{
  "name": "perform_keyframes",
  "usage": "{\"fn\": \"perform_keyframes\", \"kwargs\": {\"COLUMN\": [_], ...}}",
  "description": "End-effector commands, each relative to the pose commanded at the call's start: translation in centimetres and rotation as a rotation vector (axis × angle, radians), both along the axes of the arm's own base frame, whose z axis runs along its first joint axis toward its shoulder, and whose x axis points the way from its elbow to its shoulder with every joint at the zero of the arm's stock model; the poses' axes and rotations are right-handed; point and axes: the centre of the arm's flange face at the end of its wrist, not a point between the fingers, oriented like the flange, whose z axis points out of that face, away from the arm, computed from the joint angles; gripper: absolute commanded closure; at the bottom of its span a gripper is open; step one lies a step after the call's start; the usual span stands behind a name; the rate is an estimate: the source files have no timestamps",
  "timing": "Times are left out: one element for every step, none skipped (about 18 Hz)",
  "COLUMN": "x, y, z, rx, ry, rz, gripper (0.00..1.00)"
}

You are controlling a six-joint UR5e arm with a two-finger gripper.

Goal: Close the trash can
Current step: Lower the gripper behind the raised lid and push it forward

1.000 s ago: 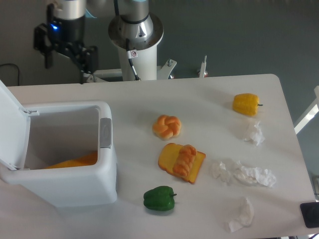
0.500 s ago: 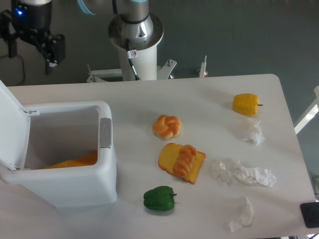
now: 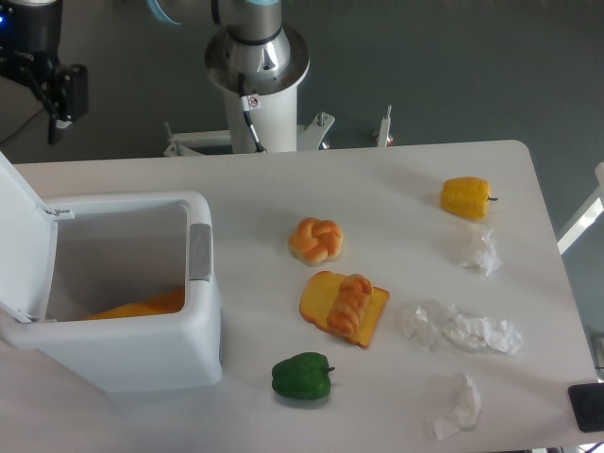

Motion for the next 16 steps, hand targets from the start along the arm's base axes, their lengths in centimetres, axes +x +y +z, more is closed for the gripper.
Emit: {"fn": "perform_keyframes", "kwargs": {"x": [-0.1, -0.4, -0.5, -0.6, -0.6, -0.6, -0.7, -0.7, -0.7, -0.8, -0.8, -1.0, -1.2, -1.4, -1.7, -2.1], "y": [0.5, 0.9, 1.2, 1.4, 1.4, 1.4, 1.2, 1.1, 1.0, 0.9, 1.0, 1.0, 1.1, 1.2, 1.2, 1.2], "z": [-0.2, -0.2, -0.2, -0.3, -0.4, -0.3, -0.1, 0.1, 0.1, 0.3, 0.2, 0.1, 0.0, 0.0, 0.0, 0.2], "rx": [0.003, 0.009, 0.018, 0.019, 0.017, 0.018, 0.022, 0.025, 0.024, 0.029, 0.025, 0.021, 0.017, 0.02, 0.018, 0.023], "ry": [-0.005, -0.011, -0.008, -0.007, -0.007, -0.005, -0.004, -0.002, -0.001, 0.001, 0.004, 0.012, 0.019, 0.025, 0.026, 0.028], "rz": [0.013, 0.031, 0.037, 0.038, 0.038, 0.04, 0.041, 0.045, 0.045, 0.047, 0.047, 0.054, 0.059, 0.068, 0.084, 0.099], "gripper": [0.0, 0.0, 0.0, 0.0, 0.0, 0.0, 0.0, 0.0, 0.0, 0.0, 0.0, 0.0, 0.0, 0.0, 0.0, 0.0]}}
